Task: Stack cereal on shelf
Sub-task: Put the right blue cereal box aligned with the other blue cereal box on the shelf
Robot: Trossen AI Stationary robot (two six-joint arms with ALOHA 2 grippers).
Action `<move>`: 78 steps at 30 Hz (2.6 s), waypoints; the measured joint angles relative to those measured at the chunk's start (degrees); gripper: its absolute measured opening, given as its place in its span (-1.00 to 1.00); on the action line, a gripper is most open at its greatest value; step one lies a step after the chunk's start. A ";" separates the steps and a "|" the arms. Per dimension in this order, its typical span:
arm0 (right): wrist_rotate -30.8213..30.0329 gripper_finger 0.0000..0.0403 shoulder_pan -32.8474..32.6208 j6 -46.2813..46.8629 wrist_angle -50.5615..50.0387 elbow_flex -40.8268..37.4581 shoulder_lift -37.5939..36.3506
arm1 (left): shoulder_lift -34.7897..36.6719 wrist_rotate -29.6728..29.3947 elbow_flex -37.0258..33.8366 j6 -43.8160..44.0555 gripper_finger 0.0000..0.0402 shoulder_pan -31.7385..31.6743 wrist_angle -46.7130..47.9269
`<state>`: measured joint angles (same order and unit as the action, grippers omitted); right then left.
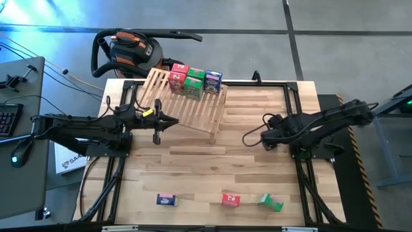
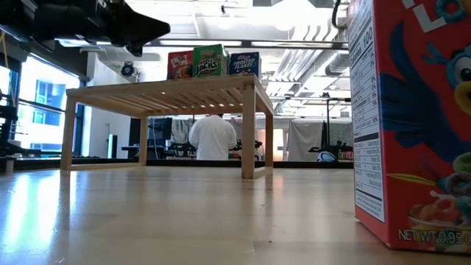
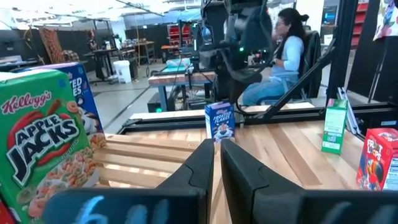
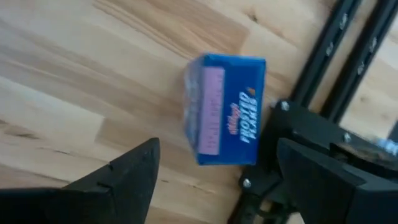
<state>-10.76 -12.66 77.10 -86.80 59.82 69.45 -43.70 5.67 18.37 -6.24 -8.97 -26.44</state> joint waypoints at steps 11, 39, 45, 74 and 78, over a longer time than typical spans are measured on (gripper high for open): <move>2.83 0.46 6.13 -4.04 6.84 -7.87 -0.08 | 0.02 -1.37 -0.01 -1.84 -0.90 0.00 5.02; -0.41 0.12 5.86 -17.41 13.74 2.91 1.87 | 2.51 -3.39 0.00 -1.51 -0.90 -0.04 9.25; -0.33 0.44 5.52 -12.85 4.86 3.09 3.83 | 2.51 -3.39 0.00 -1.51 -0.90 -0.04 9.56; -2.74 0.37 3.23 -7.28 17.44 -9.66 -0.87 | 2.51 -3.37 0.00 -2.43 -0.90 -0.04 11.44; -2.46 0.15 3.23 -6.38 19.58 -11.99 -0.87 | 2.51 -3.37 0.00 -2.34 -0.90 -0.04 11.53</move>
<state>-13.22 -9.43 70.72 -67.22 47.83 68.58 -41.19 2.31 18.37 -8.58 -9.02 -14.92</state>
